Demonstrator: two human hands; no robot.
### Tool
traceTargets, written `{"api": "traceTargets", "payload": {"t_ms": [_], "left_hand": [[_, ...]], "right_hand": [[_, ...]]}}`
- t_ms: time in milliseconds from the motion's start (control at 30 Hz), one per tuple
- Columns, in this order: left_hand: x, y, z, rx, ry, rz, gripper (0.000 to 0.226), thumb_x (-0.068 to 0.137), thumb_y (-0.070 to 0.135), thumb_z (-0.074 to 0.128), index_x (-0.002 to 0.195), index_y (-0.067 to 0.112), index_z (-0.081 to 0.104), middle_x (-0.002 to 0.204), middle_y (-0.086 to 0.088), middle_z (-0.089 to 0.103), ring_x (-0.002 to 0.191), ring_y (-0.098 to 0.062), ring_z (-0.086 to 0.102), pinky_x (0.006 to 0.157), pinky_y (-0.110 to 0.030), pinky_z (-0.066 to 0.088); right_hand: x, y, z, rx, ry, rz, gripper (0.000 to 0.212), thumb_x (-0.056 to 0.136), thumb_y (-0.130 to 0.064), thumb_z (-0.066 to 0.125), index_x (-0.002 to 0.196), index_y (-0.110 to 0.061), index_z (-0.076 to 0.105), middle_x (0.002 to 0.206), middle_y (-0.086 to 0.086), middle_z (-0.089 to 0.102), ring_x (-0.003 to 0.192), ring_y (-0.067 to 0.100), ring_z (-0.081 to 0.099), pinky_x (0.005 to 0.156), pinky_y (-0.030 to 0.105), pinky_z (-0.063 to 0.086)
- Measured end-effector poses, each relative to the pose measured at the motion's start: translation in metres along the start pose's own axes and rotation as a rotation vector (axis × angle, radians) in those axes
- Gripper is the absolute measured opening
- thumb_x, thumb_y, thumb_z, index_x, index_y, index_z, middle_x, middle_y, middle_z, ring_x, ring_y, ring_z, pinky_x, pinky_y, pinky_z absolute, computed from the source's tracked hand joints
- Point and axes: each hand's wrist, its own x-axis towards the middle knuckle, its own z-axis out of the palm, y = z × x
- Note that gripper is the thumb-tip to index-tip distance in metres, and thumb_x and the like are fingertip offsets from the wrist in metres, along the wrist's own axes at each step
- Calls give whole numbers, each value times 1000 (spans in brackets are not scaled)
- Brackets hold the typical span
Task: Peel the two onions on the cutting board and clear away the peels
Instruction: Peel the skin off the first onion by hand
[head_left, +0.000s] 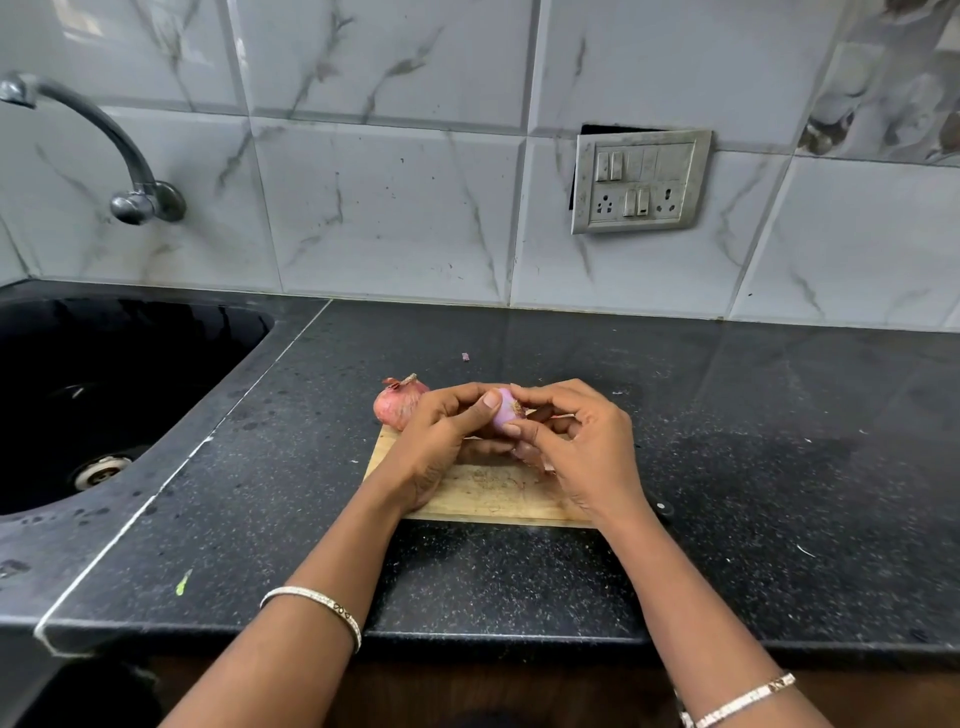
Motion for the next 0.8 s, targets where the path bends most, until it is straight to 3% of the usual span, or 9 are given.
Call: {"api": "traceTargets", "payload": {"t_ms": [200, 333, 533, 633, 700, 800], "left_hand": [[-1, 0, 0, 41, -7, 43, 34, 95, 23, 65, 122, 3, 68, 102, -26, 72, 86, -33, 72, 75, -40, 64], [-2, -1, 0, 89, 14, 70, 36, 91, 26, 68, 121, 5, 68, 104, -19, 74, 94, -27, 72, 81, -38, 63], [1, -3, -2, 34, 39, 86, 38, 96, 26, 64, 132, 17, 63, 111, -27, 68, 88, -27, 70, 75, -40, 63], [0, -2, -3, 34, 50, 97, 35, 96, 28, 65, 130, 22, 67, 121, -26, 64, 93, -27, 73, 85, -43, 62], [0, -2, -3, 35, 74, 102, 34, 93, 25, 69, 126, 17, 68, 126, -23, 62, 104, -31, 73, 93, -43, 60], [-2, -1, -3, 76, 95, 114, 38, 88, 19, 76, 126, 18, 68, 126, -16, 65, 114, -34, 69, 96, -45, 58]], "right_hand": [[1, 0, -3, -27, 106, -63, 17, 73, -9, 87, 87, -17, 83, 82, -9, 76, 80, 7, 72, 74, 25, 57], [-1, 0, -4, -110, 105, -54, 9, 81, -11, 82, 81, -20, 79, 78, -12, 74, 77, 7, 70, 71, 25, 54], [-4, -1, -6, -462, 174, -112, 16, 92, -3, 61, 94, -16, 70, 95, -7, 62, 87, 9, 58, 76, 27, 47], [-14, -10, -19, -837, 72, 2, 16, 95, -20, 61, 108, -19, 69, 112, -3, 57, 104, 19, 54, 87, 37, 48], [-22, -14, -26, -1065, -47, 189, 29, 97, -38, 59, 121, -22, 63, 124, -1, 54, 113, 23, 51, 92, 40, 46], [-31, -16, -32, -1099, -85, 324, 33, 101, -40, 54, 127, -21, 58, 122, 1, 53, 110, 24, 53, 86, 38, 48]]}}
